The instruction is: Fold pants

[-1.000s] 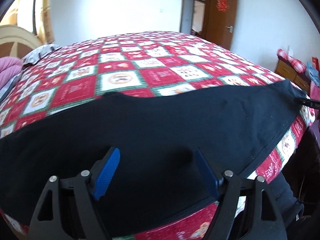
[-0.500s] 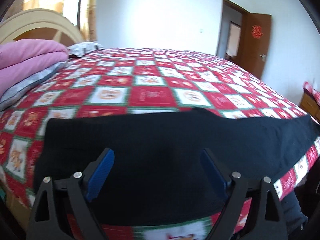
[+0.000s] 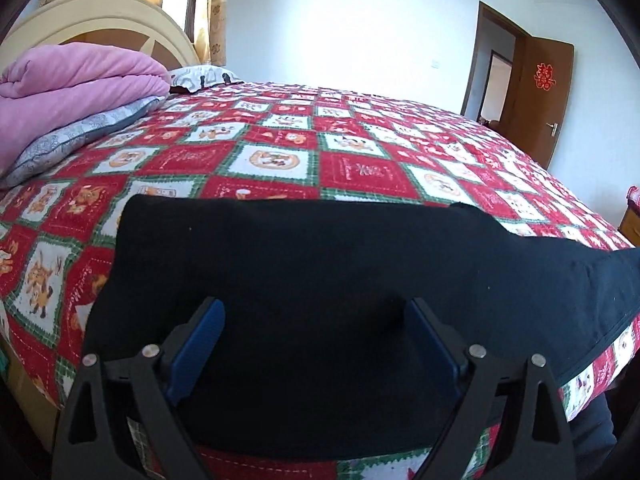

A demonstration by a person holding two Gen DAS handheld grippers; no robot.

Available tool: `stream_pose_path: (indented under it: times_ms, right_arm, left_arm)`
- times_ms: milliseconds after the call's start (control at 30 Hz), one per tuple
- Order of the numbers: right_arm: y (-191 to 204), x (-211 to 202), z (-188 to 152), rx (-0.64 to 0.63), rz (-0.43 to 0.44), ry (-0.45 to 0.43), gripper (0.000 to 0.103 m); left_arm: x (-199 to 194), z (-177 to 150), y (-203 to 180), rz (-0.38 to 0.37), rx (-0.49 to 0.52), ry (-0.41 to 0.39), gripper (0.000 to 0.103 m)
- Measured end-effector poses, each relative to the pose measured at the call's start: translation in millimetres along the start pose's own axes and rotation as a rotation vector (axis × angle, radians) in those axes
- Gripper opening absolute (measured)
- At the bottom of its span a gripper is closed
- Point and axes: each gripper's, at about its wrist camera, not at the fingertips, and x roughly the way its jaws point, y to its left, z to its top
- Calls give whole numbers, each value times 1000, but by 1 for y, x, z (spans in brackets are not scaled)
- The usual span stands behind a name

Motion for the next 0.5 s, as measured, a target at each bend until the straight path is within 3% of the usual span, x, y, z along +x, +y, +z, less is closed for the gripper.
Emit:
stream_pose_path:
  times_ms: [100, 500]
  right_arm:
    - [-4, 1, 2, 11, 18, -7, 14]
    - [26, -14, -2, -142, 64, -75, 12]
  left_arm:
    - [-1, 0, 0, 1, -2, 1, 94]
    - [-4, 1, 7, -16, -22, 8, 94]
